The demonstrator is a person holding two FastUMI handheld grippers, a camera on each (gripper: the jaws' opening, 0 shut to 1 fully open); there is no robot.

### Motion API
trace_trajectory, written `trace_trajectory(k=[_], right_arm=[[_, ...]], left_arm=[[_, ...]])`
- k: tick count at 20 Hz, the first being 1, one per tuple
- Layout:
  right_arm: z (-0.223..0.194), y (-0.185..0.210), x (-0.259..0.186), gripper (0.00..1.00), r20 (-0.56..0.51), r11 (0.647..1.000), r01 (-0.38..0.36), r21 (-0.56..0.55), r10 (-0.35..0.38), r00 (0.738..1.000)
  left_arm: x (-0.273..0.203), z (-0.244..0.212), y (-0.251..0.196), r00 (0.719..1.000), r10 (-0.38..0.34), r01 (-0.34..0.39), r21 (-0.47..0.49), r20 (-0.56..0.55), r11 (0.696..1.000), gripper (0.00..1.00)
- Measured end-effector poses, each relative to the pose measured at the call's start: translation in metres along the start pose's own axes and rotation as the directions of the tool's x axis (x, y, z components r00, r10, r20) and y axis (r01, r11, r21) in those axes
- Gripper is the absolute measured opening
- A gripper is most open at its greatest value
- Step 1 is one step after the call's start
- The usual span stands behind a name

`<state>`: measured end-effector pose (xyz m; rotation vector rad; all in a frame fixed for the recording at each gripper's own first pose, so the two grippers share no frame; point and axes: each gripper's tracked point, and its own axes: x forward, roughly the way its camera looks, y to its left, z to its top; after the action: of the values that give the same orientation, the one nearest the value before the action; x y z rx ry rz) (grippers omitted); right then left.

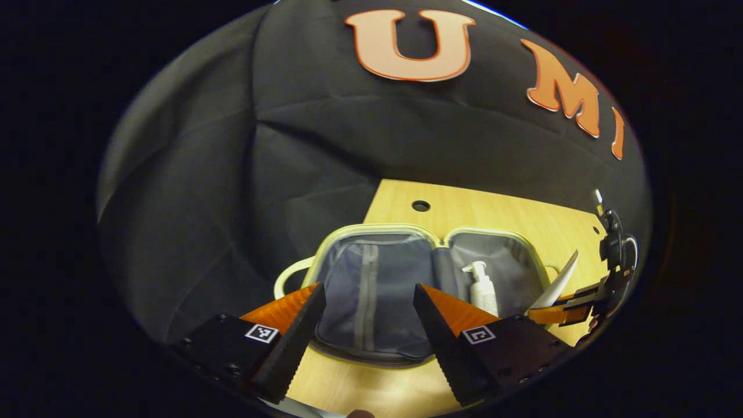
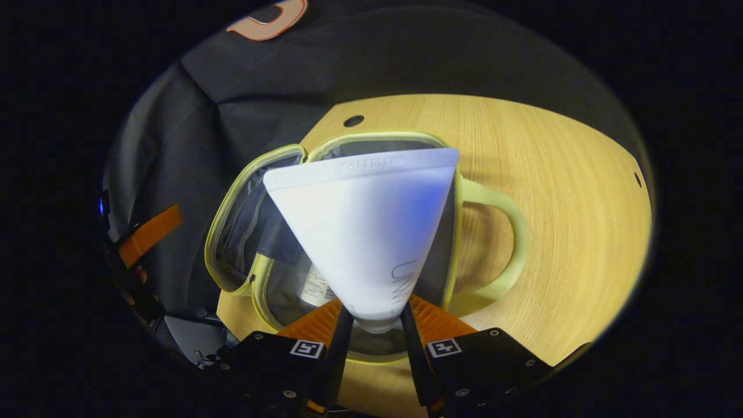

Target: First open the suitcase, pack the skin care products into it, and then close the suitcase.

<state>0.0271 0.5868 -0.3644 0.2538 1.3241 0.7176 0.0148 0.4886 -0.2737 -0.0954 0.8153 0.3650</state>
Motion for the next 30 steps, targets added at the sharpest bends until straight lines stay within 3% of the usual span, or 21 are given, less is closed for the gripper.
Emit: trace_trajectory(k=[3,4,7,8,10,11,12,14,17,19,20,21,22,24,25,26,28,29,30], right_arm=[[0.002,0.002,0.014,0.51,-0.070,0.998,-0.004,0.063,0.009,0.998],[-0.001,0.001,0.018,0.46,-0.096,0.996,0.007,0.083,0.001,0.995],[-0.001,0.002,0.029,0.55,-0.129,0.994,0.022,0.109,-0.008,0.992],[-0.002,0.002,0.030,0.51,-0.148,0.992,0.027,0.120,-0.009,0.989],[0.005,-0.001,0.034,0.51,-0.166,0.987,0.035,0.158,-0.008,0.986],[0.006,-0.003,0.036,0.55,-0.174,0.983,0.045,0.177,-0.014,0.985],[0.006,-0.004,0.037,0.51,-0.175,0.980,0.059,0.187,-0.026,0.984],[0.011,-0.002,0.038,0.55,-0.134,0.983,0.063,0.175,-0.039,0.990],[0.020,-0.007,0.027,0.54,-0.082,0.984,0.063,0.165,-0.050,0.995],[0.037,-0.012,0.013,0.51,-0.011,0.982,0.059,0.178,-0.058,0.998],[0.047,-0.015,0.003,0.58,0.036,0.983,0.048,0.180,-0.055,0.998],[0.053,-0.020,-0.009,0.58,0.078,0.982,0.049,0.181,-0.064,0.995],[0.061,-0.025,-0.022,0.66,0.123,0.982,0.047,0.181,-0.070,0.990],[0.074,-0.039,-0.051,0.66,0.211,0.981,0.051,0.185,-0.090,0.973],[0.080,-0.045,-0.065,0.76,0.251,0.981,0.054,0.186,-0.101,0.963],[0.083,-0.051,-0.081,0.78,0.293,0.981,0.054,0.185,-0.108,0.950],[0.091,-0.065,-0.114,0.84,0.380,0.981,0.068,0.183,-0.134,0.915],[0.093,-0.070,-0.129,0.87,0.418,0.979,0.082,0.185,-0.154,0.896],[0.093,-0.077,-0.143,0.87,0.450,0.977,0.094,0.190,-0.172,0.876]], left_arm=[[0.008,-0.013,0.032,0.998,0.052,-0.054,-0.063,-0.025,0.997,0.99],[0.014,-0.021,0.043,0.997,0.068,-0.072,-0.091,-0.046,0.993,0.99],[0.023,-0.038,0.086,0.985,0.145,-0.161,-0.183,-0.098,0.970,0.99],[0.028,-0.043,0.099,0.979,0.172,-0.191,-0.208,-0.107,0.959,1.00],[0.033,-0.053,0.121,0.971,0.196,-0.224,-0.232,-0.138,0.947,0.99],[0.040,-0.057,0.128,0.971,0.189,-0.220,-0.237,-0.146,0.946,0.99],[0.045,-0.062,0.136,0.970,0.194,-0.225,-0.246,-0.145,0.943,0.99],[0.061,-0.068,0.151,0.968,0.190,-0.231,-0.280,-0.166,0.932,0.99],[0.082,-0.068,0.169,0.970,0.146,-0.218,-0.425,-0.195,0.878,0.99],[0.092,-0.068,0.176,0.973,0.078,-0.190,-0.568,-0.215,0.801,0.98],[0.098,-0.071,0.183,0.972,0.036,-0.177,-0.629,-0.230,0.757,0.98],[0.101,-0.076,0.184,0.968,0.002,-0.177,-0.669,-0.253,0.722,0.98],[0.100,-0.080,0.188,0.965,-0.031,-0.163,-0.686,-0.261,0.709,0.98],[0.106,-0.085,0.191,0.959,-0.052,-0.165,-0.694,-0.280,0.701,0.97],[0.107,-0.086,0.191,0.957,-0.057,-0.166,-0.699,-0.284,0.695,0.95],[0.113,-0.088,0.192,0.956,-0.071,-0.159,-0.709,-0.284,0.688,0.95],[0.124,-0.095,0.184,0.952,-0.096,-0.157,-0.732,-0.291,0.664,0.80],[0.121,-0.096,0.177,0.950,-0.111,-0.151,-0.743,-0.290,0.651,0.77],[0.131,-0.102,0.174,0.948,-0.123,-0.152,-0.753,-0.295,0.640,0.66]])
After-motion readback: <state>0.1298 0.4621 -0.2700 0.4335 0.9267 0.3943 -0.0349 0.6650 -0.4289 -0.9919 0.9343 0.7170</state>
